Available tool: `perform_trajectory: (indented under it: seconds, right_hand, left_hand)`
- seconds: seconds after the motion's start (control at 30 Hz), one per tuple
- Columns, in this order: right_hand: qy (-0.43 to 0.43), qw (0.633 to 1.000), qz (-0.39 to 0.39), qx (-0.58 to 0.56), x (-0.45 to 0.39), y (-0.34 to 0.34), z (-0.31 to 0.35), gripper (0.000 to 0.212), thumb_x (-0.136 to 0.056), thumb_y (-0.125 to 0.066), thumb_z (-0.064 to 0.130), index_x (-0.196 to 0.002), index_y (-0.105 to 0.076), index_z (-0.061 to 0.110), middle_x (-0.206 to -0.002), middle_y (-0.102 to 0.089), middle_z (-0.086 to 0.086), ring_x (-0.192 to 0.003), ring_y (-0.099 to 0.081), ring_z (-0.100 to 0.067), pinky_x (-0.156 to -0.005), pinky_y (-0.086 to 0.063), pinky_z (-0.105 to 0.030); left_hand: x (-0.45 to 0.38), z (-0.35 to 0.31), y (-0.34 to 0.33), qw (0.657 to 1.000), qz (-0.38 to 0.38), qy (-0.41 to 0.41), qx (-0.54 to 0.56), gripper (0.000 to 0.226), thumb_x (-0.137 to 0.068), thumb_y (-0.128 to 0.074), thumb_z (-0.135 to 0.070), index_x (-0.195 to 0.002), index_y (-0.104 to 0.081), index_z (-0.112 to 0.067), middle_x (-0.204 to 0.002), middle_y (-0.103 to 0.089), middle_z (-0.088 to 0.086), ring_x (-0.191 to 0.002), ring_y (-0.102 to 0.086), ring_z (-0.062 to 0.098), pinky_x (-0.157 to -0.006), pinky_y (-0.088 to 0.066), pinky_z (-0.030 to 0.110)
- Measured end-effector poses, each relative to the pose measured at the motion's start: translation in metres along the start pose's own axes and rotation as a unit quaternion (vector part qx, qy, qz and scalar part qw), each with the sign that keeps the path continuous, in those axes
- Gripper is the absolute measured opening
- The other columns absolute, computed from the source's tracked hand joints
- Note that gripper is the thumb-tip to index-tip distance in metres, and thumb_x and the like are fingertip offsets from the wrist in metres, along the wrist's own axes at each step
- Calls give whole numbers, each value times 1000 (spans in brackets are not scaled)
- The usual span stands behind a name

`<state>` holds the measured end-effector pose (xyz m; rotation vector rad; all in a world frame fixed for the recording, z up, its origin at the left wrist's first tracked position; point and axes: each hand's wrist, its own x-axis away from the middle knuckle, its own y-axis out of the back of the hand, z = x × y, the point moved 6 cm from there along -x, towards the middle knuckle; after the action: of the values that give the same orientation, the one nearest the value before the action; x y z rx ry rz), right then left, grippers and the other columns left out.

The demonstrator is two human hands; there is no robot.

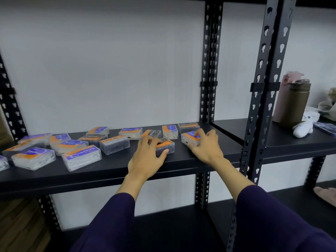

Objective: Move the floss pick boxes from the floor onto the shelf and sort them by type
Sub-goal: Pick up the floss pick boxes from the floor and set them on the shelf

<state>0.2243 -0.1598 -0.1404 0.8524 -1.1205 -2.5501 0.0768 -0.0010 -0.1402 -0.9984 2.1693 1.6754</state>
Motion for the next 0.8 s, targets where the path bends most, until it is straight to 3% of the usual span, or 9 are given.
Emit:
perform_trajectory:
  seconds: [0.1,0.17,0.23,0.33,0.4,0.47,0.8]
  right_hand:
    - [38,997,-24,62,17,2,14,57,-77,-45,65,-112,-47,21,-111,-41,-7,-107,-42,-27,-87,-46,-40]
    - [56,991,-58,105,21,7,23,70,-71,-30,73,-113,-49,21,-112,-44,-5,-105,-44,-25,-86,-43,-37]
    - [62,990,-72,105,19,10,29,68,-77,-35,75,-118,-51,23,-118,-45,-5,-109,-44,-25,-89,-41,-38]
    - [47,998,13,50,9,-2,27,56,-86,-50,62,-131,-48,28,-133,-45,-9,-123,-39,-28,-97,-40,-41]
    - [49,996,60,52,9,-12,25,55,-90,-49,57,-138,-44,31,-134,-48,-14,-125,-37,-32,-100,-37,-40]
    - [46,996,50,64,14,-14,23,54,-92,-46,55,-141,-42,31,-131,-49,-18,-122,-38,-33,-100,-35,-37]
    - [37,997,21,63,71,4,45,51,-93,-48,50,-140,-43,31,-124,-49,-16,-117,-39,-31,-95,-40,-37]
  left_hand:
    - [3,0,3,999,-36,8,-7,39,-91,-54,-44,-125,-50,-27,-138,-29,-6,-132,-31,16,-82,-51,35]
    - [3,1,3,999,-46,4,0,45,-88,-57,-48,-128,-49,-30,-141,-25,-5,-135,-29,17,-89,-50,37]
    - [0,3,0,999,-38,6,4,54,-86,-56,-55,-135,-45,-36,-150,-21,-3,-141,-21,19,-104,-41,39]
    - [-4,6,-3,1000,-6,20,21,57,-87,-53,-60,-139,-43,-39,-156,-20,-4,-144,-17,17,-111,-31,38]
    - [-5,5,-3,999,11,28,18,53,-90,-50,-57,-138,-45,-37,-151,-32,-5,-142,-22,16,-107,-35,36]
    - [-6,4,-3,999,15,35,14,49,-93,-49,-52,-138,-46,-34,-145,-40,-4,-138,-27,16,-101,-39,36]
    - [20,-3,13,996,33,66,45,45,-88,-55,-52,-128,-50,-31,-130,-45,9,-118,-47,30,-87,-44,35]
